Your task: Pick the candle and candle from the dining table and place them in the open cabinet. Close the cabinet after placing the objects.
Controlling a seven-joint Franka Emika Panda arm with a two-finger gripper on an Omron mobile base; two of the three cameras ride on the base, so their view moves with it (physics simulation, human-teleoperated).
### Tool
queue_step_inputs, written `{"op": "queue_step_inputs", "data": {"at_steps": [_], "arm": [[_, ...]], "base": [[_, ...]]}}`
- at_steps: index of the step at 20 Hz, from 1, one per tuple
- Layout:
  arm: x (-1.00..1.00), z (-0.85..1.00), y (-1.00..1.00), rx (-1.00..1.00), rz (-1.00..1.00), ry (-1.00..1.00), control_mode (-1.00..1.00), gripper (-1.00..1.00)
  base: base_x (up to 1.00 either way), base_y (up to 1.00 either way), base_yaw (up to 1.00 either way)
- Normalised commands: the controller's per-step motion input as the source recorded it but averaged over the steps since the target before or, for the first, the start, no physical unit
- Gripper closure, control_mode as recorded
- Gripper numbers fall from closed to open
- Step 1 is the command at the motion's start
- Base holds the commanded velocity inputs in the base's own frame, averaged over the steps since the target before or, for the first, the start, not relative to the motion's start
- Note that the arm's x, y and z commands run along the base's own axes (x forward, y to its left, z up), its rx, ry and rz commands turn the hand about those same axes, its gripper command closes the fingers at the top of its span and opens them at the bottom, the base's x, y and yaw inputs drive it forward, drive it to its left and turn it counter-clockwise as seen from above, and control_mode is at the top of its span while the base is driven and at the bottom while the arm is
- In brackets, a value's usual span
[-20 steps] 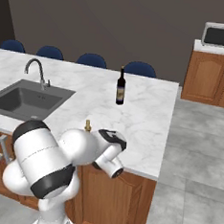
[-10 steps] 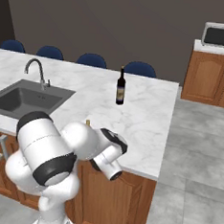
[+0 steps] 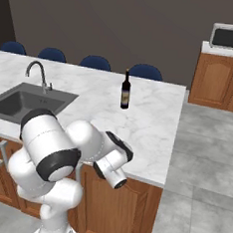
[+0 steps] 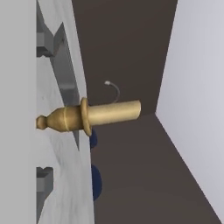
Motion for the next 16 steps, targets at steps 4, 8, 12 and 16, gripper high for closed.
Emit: {"op": "queue_step_inputs", "data": {"at_steps": [4,8,12,16], "arm": [[0.05,0.00,0.00,-0.01,-0.02,0.06,-1.00,-1.00],[0.02,0.00,0.00,-0.01,-0.03,0.07,-1.00,-1.00],[0.00,0.00,0.03,-0.01,-0.03,0.05,-1.00,-1.00],[0.00,0.03,0.23,-0.03,0.00,0.01,-1.00,-1.00]], "base": [[0.00,0.00,0.00],[0.00,0.00,0.00],[0.00,0.00,0.00],[0.00,0.00,0.00]]}}
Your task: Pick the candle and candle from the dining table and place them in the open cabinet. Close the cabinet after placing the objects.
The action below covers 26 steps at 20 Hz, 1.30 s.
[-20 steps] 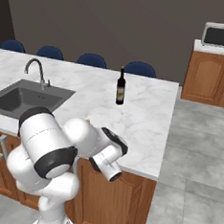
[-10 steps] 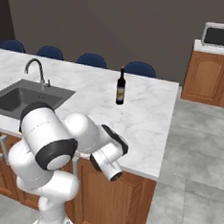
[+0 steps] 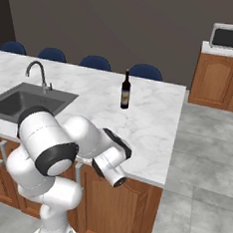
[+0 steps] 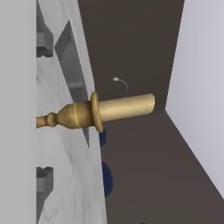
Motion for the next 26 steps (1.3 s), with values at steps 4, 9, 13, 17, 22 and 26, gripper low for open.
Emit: {"op": "queue_step_inputs", "data": {"at_steps": [4,9,13,17,22,26], "arm": [[0.07,0.12,0.27,-0.02,0.00,0.00,-1.00,-1.00],[0.23,0.03,0.02,0.00,0.00,0.01,-1.00,-1.00],[0.27,0.00,-0.19,0.00,0.00,0.08,-1.00,-1.00],[0.28,0.00,-0.04,0.00,0.00,0.15,-1.00,-1.00],[0.28,0.00,0.02,0.00,0.00,0.15,-1.00,-1.00],[0.01,0.00,0.19,0.00,0.00,0.11,-1.00,1.00]], "base": [[0.00,0.00,0.00],[0.00,0.00,0.00],[0.00,0.00,0.00],[0.00,0.00,0.00],[0.00,0.00,0.00],[0.00,0.00,0.00]]}}
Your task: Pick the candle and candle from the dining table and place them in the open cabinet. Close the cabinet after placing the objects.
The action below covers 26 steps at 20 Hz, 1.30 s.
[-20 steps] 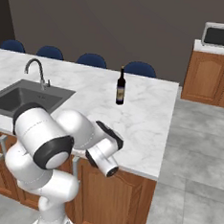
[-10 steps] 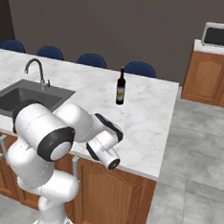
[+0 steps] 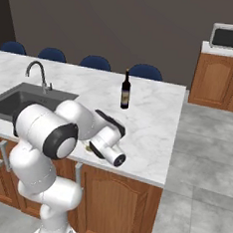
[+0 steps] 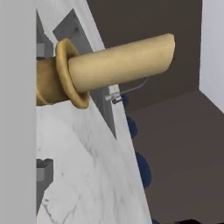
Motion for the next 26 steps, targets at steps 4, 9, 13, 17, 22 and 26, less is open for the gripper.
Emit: {"op": "queue_step_inputs", "data": {"at_steps": [4,9,13,17,22,26], "arm": [[0.00,0.00,0.00,0.00,0.00,0.05,-1.00,1.00],[-0.06,0.15,0.00,0.00,0.01,0.02,-1.00,1.00],[-0.52,0.81,0.00,0.00,0.04,0.01,-1.00,1.00],[-0.47,1.00,0.00,-0.05,0.06,0.00,-1.00,1.00],[-0.39,0.92,0.00,-0.10,0.08,0.04,-1.00,1.00],[-0.36,0.93,0.00,-0.09,0.04,0.16,-1.00,1.00]], "base": [[0.00,0.00,0.00],[0.00,0.00,0.00],[0.00,0.00,0.00],[0.00,0.00,0.00],[0.00,0.00,0.00],[0.00,0.00,0.00]]}}
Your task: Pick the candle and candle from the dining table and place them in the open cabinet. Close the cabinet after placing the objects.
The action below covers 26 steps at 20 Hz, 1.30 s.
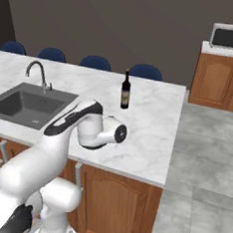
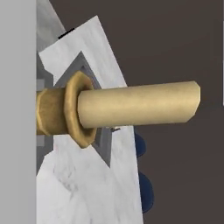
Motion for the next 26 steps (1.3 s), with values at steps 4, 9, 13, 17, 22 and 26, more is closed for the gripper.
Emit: {"op": "queue_step_inputs", "data": {"at_steps": [4,9,13,17,22,26], "arm": [[-0.63,0.87,0.02,-0.08,0.00,0.19,-1.00,1.00],[-0.64,0.67,0.08,-0.13,-0.03,0.02,-1.00,1.00],[-0.53,0.49,0.06,-0.24,-0.11,0.00,-1.00,1.00],[-0.32,0.36,0.09,-0.30,-0.27,0.00,-1.00,1.00],[-0.17,0.28,0.00,-0.13,-0.48,-0.06,-1.00,1.00],[-0.32,0.26,-0.05,-0.03,-0.37,-0.14,-1.00,1.00]], "base": [[0.00,0.00,0.00],[0.00,0.00,0.00],[0.00,0.00,0.00],[0.00,0.00,0.00],[0.00,0.00,0.00],[0.00,0.00,0.00]]}}
